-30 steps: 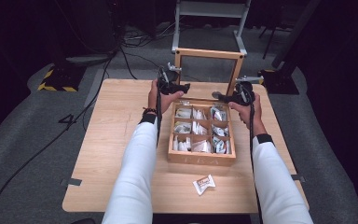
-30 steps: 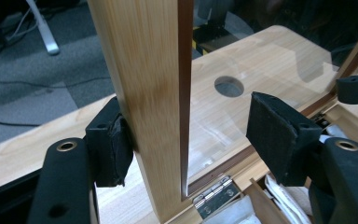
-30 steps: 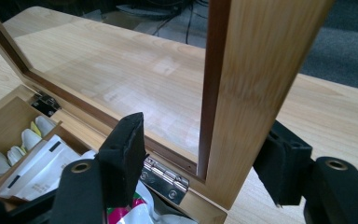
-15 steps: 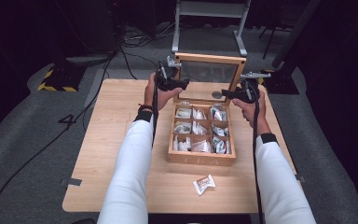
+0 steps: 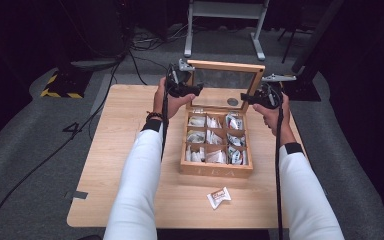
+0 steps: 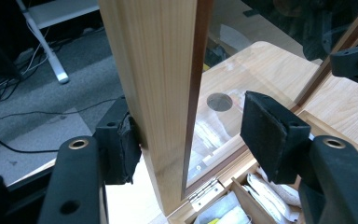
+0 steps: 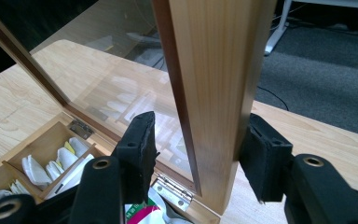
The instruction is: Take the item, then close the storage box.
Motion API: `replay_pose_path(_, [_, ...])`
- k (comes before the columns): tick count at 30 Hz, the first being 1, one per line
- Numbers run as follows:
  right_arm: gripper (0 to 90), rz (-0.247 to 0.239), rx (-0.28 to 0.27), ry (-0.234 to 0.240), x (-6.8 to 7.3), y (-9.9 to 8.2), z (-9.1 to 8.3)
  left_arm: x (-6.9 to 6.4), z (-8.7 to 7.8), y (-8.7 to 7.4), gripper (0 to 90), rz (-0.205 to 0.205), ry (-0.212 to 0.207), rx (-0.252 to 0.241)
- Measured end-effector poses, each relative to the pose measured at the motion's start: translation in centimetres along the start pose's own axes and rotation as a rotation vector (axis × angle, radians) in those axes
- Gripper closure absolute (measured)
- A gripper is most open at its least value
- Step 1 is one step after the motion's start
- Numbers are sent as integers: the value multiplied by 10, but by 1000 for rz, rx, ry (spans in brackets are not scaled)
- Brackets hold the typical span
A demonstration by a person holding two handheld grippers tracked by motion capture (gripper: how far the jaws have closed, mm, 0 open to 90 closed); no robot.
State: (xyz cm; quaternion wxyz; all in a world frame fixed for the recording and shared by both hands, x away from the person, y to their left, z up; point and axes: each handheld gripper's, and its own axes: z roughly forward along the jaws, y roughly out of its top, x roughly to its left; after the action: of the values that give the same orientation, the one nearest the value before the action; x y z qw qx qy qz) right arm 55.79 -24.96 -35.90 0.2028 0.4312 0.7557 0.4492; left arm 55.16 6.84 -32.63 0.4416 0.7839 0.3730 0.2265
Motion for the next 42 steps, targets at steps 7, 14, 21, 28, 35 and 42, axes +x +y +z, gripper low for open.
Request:
replay_pose_path(7, [508,-23,4,-11,5,3,-8,-1,-7,-1,466,9,-3,8])
replay_pose_path(14, [518,-38,-10,4,7,6,-18,-3,-11,-1,492,22,-10,31])
replay_pose_path(21, [529,-56,-17,17,7,7,-24,-4,-15,0,501,39,-16,46])
replay_pose_path(28, [529,-74,-12,36,9,4,-29,-8,-24,-5,531,67,-16,45])
replay_pose_path(35, [525,-90,-24,51,13,0,-37,-14,-33,-11,550,107,-18,36])
replay_pose_path(42, [525,-92,-54,73,15,-2,-49,-16,-41,-15,556,107,-34,18])
